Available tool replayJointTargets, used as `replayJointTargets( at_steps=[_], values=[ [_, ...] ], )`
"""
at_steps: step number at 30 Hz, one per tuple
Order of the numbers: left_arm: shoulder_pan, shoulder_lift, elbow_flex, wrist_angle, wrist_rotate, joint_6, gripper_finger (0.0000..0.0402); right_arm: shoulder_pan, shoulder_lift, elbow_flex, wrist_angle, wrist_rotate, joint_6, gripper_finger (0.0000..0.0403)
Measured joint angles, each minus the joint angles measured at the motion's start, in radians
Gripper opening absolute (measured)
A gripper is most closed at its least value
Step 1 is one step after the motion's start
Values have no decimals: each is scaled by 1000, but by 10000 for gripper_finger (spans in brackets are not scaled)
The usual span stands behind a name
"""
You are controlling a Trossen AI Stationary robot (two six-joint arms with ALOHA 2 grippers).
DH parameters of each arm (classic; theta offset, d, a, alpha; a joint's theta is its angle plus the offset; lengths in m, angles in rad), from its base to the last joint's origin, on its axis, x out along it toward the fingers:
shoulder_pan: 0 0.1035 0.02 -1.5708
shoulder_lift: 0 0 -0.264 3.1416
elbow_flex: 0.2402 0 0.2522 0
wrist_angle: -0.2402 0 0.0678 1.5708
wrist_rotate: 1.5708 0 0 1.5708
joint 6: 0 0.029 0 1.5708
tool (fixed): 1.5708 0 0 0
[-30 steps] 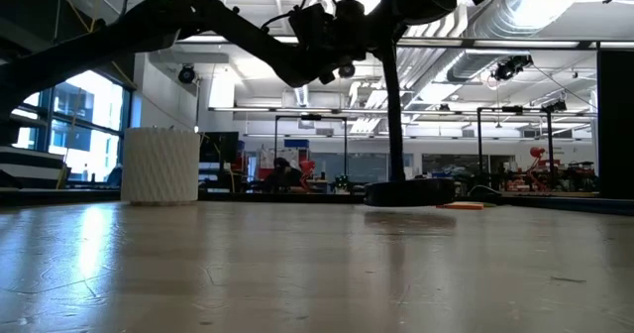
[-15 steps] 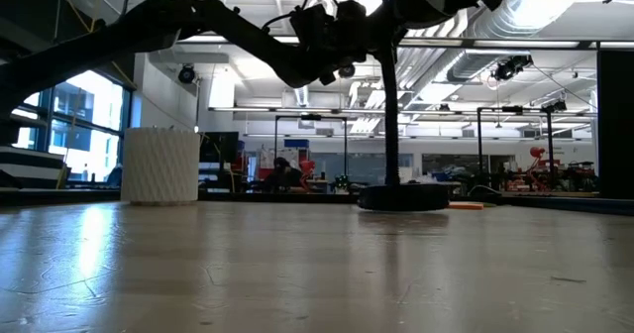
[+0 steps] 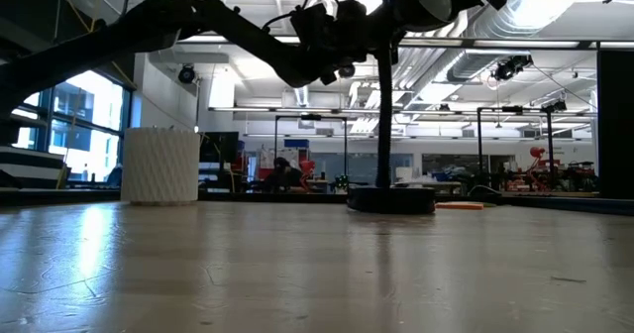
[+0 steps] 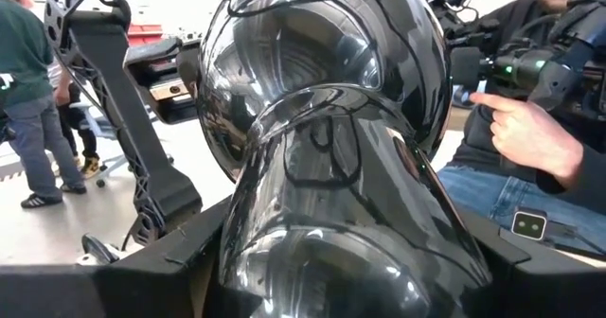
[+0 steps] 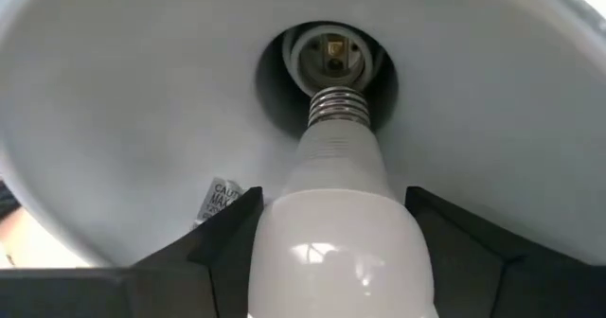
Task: Screw lightbulb
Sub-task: Insert the light bulb into the desk lamp
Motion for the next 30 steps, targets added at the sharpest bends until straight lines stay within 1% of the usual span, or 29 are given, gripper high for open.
replayJointTargets(
  at_steps=[2, 5, 7, 10, 15, 18, 21, 25, 30],
  values=[
    [0, 0, 0, 0, 0, -1, 257, 0, 0, 2, -4, 0, -8, 228],
    [0, 0, 0, 0, 1, -4, 257, 0, 6, 50, -59, -10, -19, 228],
    [1, 0, 0, 3, 5, -9, 257, -7, 16, 107, -109, -24, -13, 228],
    [3, 0, 0, 0, 2, -15, 257, -35, 40, 204, -198, -74, -11, 228],
    [2, 0, 0, 1, 4, -24, 257, -68, 127, 323, -259, -155, -58, 228],
    [1, 0, 0, 0, 15, -29, 257, -97, 190, 389, -343, -200, -66, 228],
    [1, 0, 0, -3, 18, -33, 257, -112, 248, 451, -429, -193, -85, 227],
    [-1, 0, 0, -2, 8, -38, 257, -113, 288, 539, -487, -160, -106, 227],
    [-8, 0, 0, -1, 10, -38, 257, -128, 312, 630, -530, -178, -117, 227]
  ],
)
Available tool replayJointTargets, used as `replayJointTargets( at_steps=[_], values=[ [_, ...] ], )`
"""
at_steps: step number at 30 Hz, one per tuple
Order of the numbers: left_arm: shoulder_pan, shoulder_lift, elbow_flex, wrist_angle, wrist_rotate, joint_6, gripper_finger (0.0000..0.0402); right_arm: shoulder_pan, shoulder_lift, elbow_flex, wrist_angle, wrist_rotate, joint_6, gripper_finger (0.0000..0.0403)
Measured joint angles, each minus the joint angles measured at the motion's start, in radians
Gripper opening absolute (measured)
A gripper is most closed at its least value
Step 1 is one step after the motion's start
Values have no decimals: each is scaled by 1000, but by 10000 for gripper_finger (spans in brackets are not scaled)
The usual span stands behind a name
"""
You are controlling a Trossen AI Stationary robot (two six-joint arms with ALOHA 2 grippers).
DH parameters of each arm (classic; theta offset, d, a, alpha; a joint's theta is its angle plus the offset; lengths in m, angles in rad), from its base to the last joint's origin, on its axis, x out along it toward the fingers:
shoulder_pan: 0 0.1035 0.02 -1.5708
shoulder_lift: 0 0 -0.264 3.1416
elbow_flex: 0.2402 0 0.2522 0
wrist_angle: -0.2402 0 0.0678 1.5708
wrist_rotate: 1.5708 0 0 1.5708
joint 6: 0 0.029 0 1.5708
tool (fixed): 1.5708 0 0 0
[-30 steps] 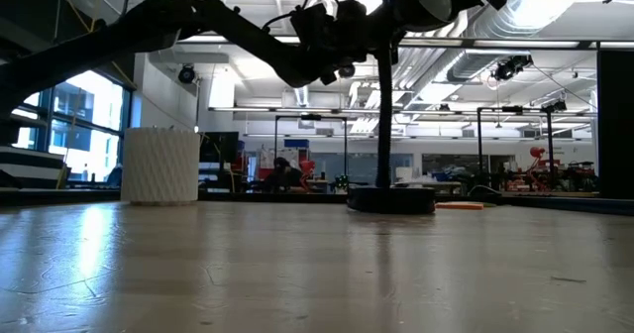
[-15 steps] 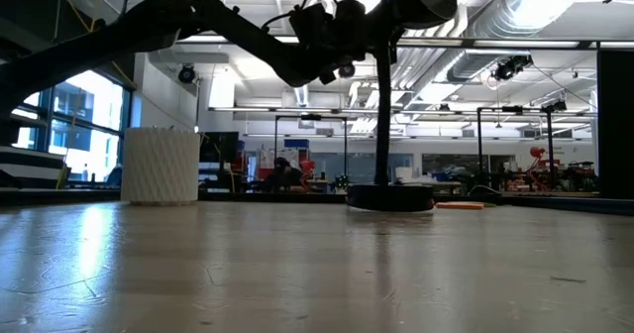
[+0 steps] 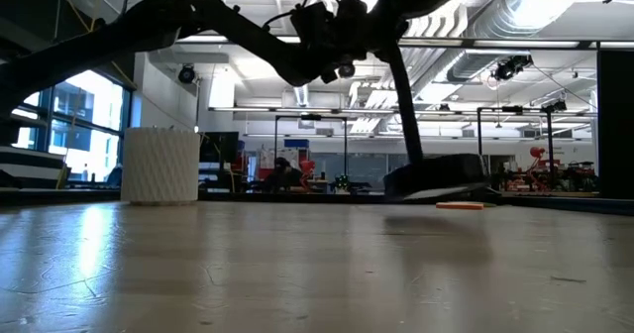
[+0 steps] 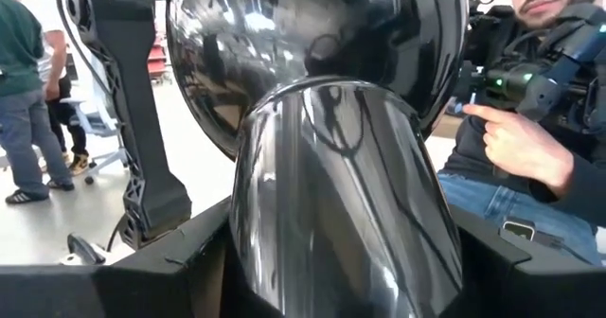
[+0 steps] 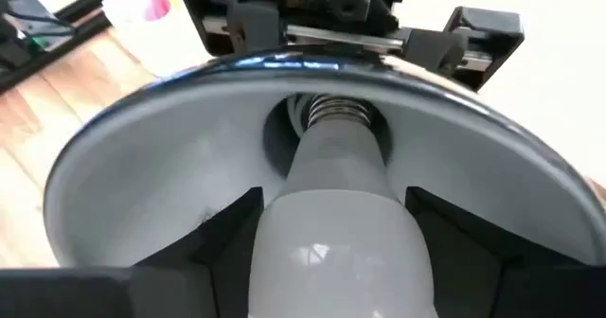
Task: Screw lightbulb
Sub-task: Insert the light bulb into the desk lamp
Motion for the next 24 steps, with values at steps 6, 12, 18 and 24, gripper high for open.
replayJointTargets(
  at_steps=[6, 12, 18, 24],
  values=[
    [6, 0, 0, 9, 16, -12, 257, 37, 1, -4, -41, 2, -5, 227],
    [32, -1, 0, 11, 59, -61, 257, 184, -11, -60, -100, 167, 95, 227],
    [32, -1, 0, 17, 50, -105, 257, 308, -25, -173, -100, 264, 223, 227],
    [25, -1, 0, -41, 62, -114, 262, 405, -27, -243, -88, 324, 337, 227]
  ],
)
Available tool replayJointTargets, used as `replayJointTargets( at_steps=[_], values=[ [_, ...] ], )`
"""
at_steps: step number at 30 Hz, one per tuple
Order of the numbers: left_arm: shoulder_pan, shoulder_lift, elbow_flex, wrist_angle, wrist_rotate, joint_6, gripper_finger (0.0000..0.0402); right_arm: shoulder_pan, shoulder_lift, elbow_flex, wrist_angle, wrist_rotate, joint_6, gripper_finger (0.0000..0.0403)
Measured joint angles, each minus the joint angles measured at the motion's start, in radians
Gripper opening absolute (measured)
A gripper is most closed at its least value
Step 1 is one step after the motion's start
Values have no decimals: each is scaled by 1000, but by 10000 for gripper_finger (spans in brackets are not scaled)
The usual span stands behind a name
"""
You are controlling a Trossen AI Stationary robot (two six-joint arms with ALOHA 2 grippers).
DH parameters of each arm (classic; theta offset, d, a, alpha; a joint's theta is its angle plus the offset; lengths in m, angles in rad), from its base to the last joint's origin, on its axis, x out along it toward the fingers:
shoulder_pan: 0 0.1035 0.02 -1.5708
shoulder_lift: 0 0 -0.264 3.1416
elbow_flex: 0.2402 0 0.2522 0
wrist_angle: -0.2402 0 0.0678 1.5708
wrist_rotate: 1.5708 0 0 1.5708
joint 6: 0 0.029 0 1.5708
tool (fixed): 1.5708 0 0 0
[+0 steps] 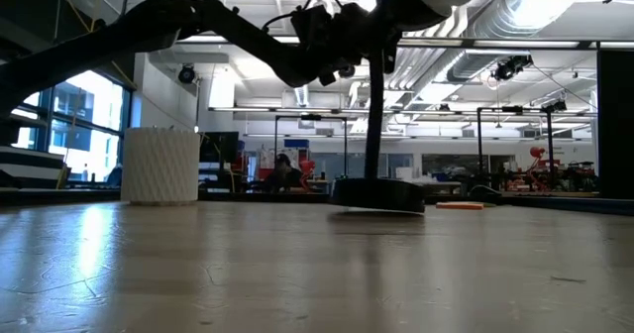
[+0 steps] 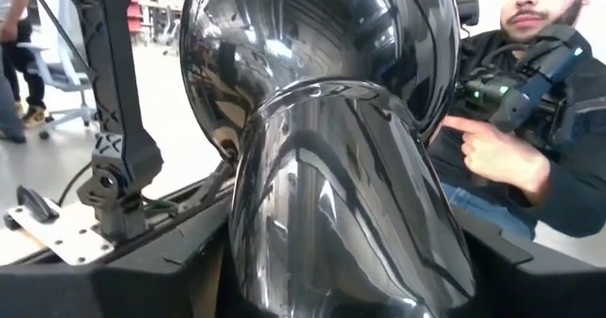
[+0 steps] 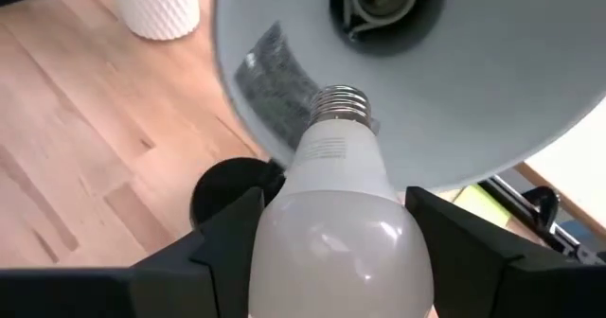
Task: Screw lightbulb
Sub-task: Insert the light bulb into the desk lamp
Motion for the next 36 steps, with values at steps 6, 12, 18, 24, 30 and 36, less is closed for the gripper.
replayJointTargets(
  at_steps=[6, 12, 18, 24, 30, 36],
  values=[
    [-3, 0, 0, -138, -41, 27, 280, 66, 0, -7, -4, 54, 68, 227],
    [-5, -2, 1, -190, -35, 106, 295, 83, 0, -7, 16, 63, 69, 227],
    [8, -2, 1, -153, -28, 123, 297, 83, 0, -7, 23, 64, 69, 227],
    [56, -2, 1, -152, -21, 73, 297, 83, 0, -7, 32, 64, 69, 227],
    [106, -2, 1, -129, -21, -17, 297, 83, 0, -7, 32, 64, 63, 226],
    [111, -2, 1, -108, -21, -45, 297, 83, 0, -7, 32, 71, 61, 227]
  ],
)
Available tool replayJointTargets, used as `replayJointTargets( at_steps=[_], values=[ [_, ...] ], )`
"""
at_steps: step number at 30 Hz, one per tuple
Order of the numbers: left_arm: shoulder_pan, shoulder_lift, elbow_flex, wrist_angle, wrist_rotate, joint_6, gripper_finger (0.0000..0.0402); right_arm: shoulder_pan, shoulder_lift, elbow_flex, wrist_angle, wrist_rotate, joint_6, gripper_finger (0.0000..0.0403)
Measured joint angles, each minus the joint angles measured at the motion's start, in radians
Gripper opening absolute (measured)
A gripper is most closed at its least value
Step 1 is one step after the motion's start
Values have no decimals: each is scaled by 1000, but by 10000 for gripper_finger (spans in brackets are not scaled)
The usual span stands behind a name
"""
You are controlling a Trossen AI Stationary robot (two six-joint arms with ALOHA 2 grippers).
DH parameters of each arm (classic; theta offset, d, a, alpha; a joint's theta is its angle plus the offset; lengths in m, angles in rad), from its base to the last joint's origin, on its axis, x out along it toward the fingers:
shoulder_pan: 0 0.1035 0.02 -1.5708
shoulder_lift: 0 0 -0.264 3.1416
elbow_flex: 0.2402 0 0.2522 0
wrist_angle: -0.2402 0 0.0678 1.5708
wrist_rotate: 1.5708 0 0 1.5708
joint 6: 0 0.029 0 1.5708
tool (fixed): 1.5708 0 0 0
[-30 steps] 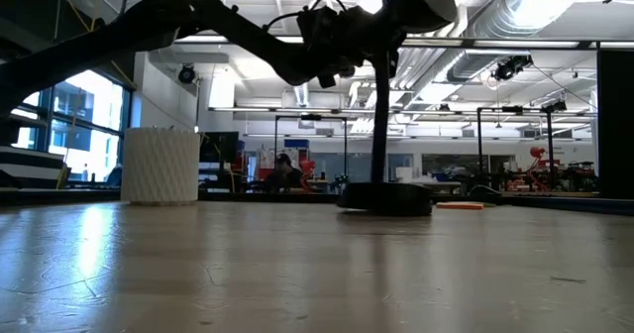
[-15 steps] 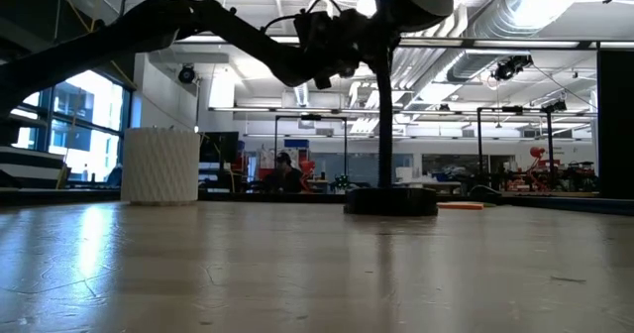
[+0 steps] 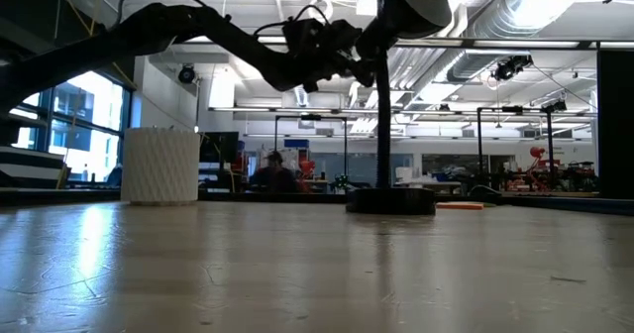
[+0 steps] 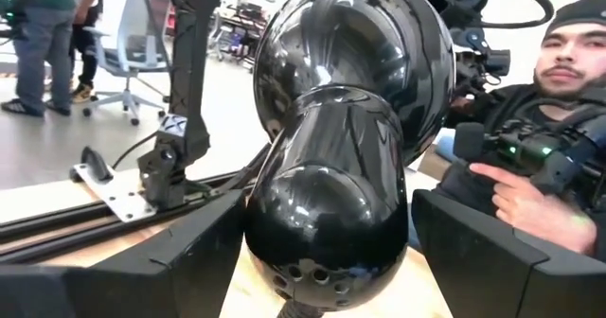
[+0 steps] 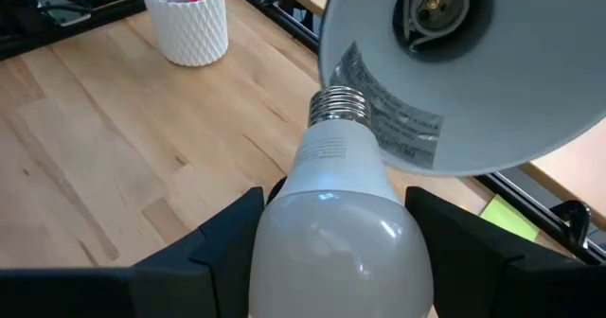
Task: Screw lightbulb
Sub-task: Insert the light bulb into the desk lamp
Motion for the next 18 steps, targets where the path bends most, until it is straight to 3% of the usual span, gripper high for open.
replayJointTargets(
  at_steps=[18],
  values=[
    [128, -59, 6, -14, -22, -38, 296, 5, -10, 0, 0, 2, -76, 227]
  ],
)
